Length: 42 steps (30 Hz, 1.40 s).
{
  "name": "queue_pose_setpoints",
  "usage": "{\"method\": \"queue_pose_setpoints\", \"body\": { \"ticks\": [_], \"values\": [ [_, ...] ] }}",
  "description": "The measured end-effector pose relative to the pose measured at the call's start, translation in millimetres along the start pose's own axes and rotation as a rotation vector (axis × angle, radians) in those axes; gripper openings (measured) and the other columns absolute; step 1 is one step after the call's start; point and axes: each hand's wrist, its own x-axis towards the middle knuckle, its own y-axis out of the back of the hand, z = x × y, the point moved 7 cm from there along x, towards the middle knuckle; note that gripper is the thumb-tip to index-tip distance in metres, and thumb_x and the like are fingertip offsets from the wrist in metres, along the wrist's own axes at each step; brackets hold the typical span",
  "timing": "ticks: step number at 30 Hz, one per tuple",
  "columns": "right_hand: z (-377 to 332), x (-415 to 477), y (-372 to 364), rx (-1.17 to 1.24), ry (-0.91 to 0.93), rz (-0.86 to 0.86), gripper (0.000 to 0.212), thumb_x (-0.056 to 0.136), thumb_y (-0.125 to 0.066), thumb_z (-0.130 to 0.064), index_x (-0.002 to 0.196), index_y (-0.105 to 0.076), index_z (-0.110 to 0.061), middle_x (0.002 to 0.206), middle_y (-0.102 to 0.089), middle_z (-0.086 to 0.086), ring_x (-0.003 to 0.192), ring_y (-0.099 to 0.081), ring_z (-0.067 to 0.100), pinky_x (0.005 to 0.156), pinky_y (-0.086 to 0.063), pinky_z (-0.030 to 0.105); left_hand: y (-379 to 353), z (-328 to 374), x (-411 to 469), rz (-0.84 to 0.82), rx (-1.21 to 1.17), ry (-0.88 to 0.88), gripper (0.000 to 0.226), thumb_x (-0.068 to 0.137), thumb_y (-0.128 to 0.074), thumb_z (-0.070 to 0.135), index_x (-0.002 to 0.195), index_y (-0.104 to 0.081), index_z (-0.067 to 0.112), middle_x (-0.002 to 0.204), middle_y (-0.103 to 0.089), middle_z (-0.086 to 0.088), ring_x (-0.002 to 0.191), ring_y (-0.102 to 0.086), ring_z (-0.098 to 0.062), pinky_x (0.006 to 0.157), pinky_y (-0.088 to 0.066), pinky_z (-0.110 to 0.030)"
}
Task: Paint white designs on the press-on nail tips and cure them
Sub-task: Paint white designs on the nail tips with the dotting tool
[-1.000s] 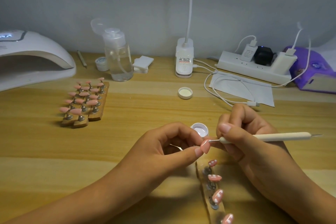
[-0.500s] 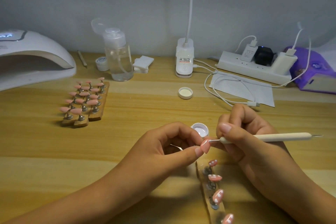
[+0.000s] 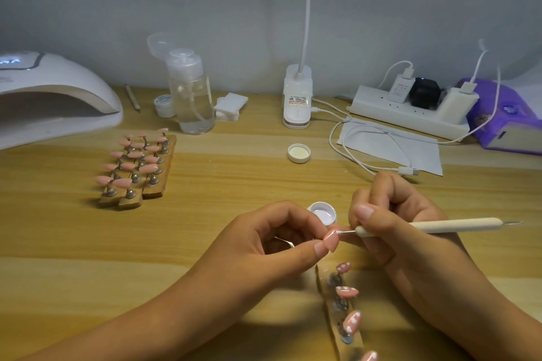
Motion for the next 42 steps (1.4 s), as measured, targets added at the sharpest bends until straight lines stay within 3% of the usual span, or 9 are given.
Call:
{"method": "queue_pose_setpoints", "body": {
  "ticks": [4, 6, 11, 15, 17, 21, 26, 31, 42],
  "values": [
    [0, 2, -1, 0.117, -0.026, 0.046, 0.026, 0.069, -0.074, -0.016, 0.059, -0.051, -0.02, 0.058, -0.045, 0.001, 0.052, -0.043, 0.008, 0.06, -0.051, 0.021, 0, 0, 0, 0.005, -0.01, -0.005, 0.009, 0.078, -0.074, 0.034, 0.084, -0.071, 0.027, 0.082, -0.067, 0.011, 0.076, -0.057, -0.004, 0.069, -0.045, -0.013],
    [1, 4, 0, 0.192, -0.049, 0.066, 0.022, 0.07, -0.071, -0.011, 0.06, -0.053, -0.018, 0.057, -0.045, 0.001, 0.05, -0.041, 0.009, 0.06, -0.055, 0.026, 0, 0, 0, 0.005, -0.008, -0.004, 0.011, 0.078, -0.074, 0.034, 0.084, -0.071, 0.026, 0.083, -0.067, 0.008, 0.076, -0.057, -0.005, 0.071, -0.045, -0.014],
    [3, 8, 16, 0.17, -0.02, 0.172, 0.04, 0.053, -0.089, -0.048, 0.069, -0.061, -0.025, 0.056, -0.047, -0.006, 0.049, -0.047, 0.005, 0.072, -0.056, 0.028, -2, 0, 0, -0.002, 0.005, 0.006, 0.016, 0.077, -0.076, 0.038, 0.084, -0.071, 0.025, 0.082, -0.066, 0.005, 0.076, -0.057, -0.006, 0.071, -0.046, -0.015],
    [-1, 7, 26, -0.113, 0.054, 0.236, 0.043, 0.057, -0.084, -0.054, 0.087, -0.073, -0.025, 0.082, -0.069, -0.006, 0.077, -0.063, 0.006, 0.088, -0.054, 0.031, 2, 4, 0, 0.041, -0.055, -0.011, 0.01, 0.077, -0.073, 0.035, 0.083, -0.07, 0.027, 0.081, -0.066, 0.012, 0.074, -0.057, 0.0, 0.068, -0.043, -0.01],
    [-7, 6, 25, -0.22, 0.104, 0.253, 0.029, 0.071, -0.075, -0.045, 0.093, -0.076, -0.026, 0.092, -0.072, -0.004, 0.081, -0.061, 0.008, 0.082, -0.052, 0.021, 7, 4, 1, 0.093, -0.104, -0.001, 0.01, 0.076, -0.073, 0.035, 0.082, -0.069, 0.028, 0.08, -0.066, 0.012, 0.073, -0.057, 0.0, 0.067, -0.044, -0.01],
    [-13, 4, 18, -0.422, 0.161, 0.241, 0.009, 0.087, -0.067, -0.03, 0.092, -0.074, -0.026, 0.08, -0.068, -0.009, 0.072, -0.056, -0.001, 0.066, -0.044, 0.009, 15, 3, 2, 0.181, -0.177, 0.021, 0.006, 0.077, -0.073, 0.031, 0.082, -0.069, 0.031, 0.078, -0.064, 0.011, 0.073, -0.058, -0.003, 0.065, -0.048, -0.014],
    [-10, 1, 6, -0.597, 0.205, 0.17, 0.009, 0.086, -0.058, -0.028, 0.091, -0.064, -0.034, 0.088, -0.063, -0.005, 0.082, -0.058, 0.015, 0.068, -0.046, 0.022, 18, 1, 2, 0.215, -0.211, 0.043, 0.011, 0.078, -0.067, 0.023, 0.082, -0.072, 0.033, 0.079, -0.066, 0.011, 0.075, -0.061, -0.003, 0.066, -0.049, -0.015],
    [-10, 2, -1, -0.782, 0.269, 0.115, 0.012, 0.089, -0.051, -0.042, 0.094, -0.06, -0.034, 0.092, -0.062, -0.009, 0.085, -0.057, 0.018, 0.07, -0.046, 0.022, 17, 3, 2, 0.211, -0.206, 0.039, 0.013, 0.076, -0.068, 0.022, 0.082, -0.073, 0.033, 0.078, -0.068, 0.012, 0.074, -0.061, -0.001, 0.064, -0.048, -0.013],
    [-3, 4, -2, -0.882, 0.271, 0.081, 0.006, 0.091, -0.053, -0.031, 0.094, -0.058, -0.033, 0.09, -0.058, -0.013, 0.083, -0.053, 0.018, 0.069, -0.041, 0.017, 17, 2, 2, 0.219, -0.191, 0.049, 0.013, 0.075, -0.069, 0.024, 0.082, -0.073, 0.034, 0.078, -0.069, 0.009, 0.074, -0.064, -0.002, 0.065, -0.049, -0.013]
  ]
}}
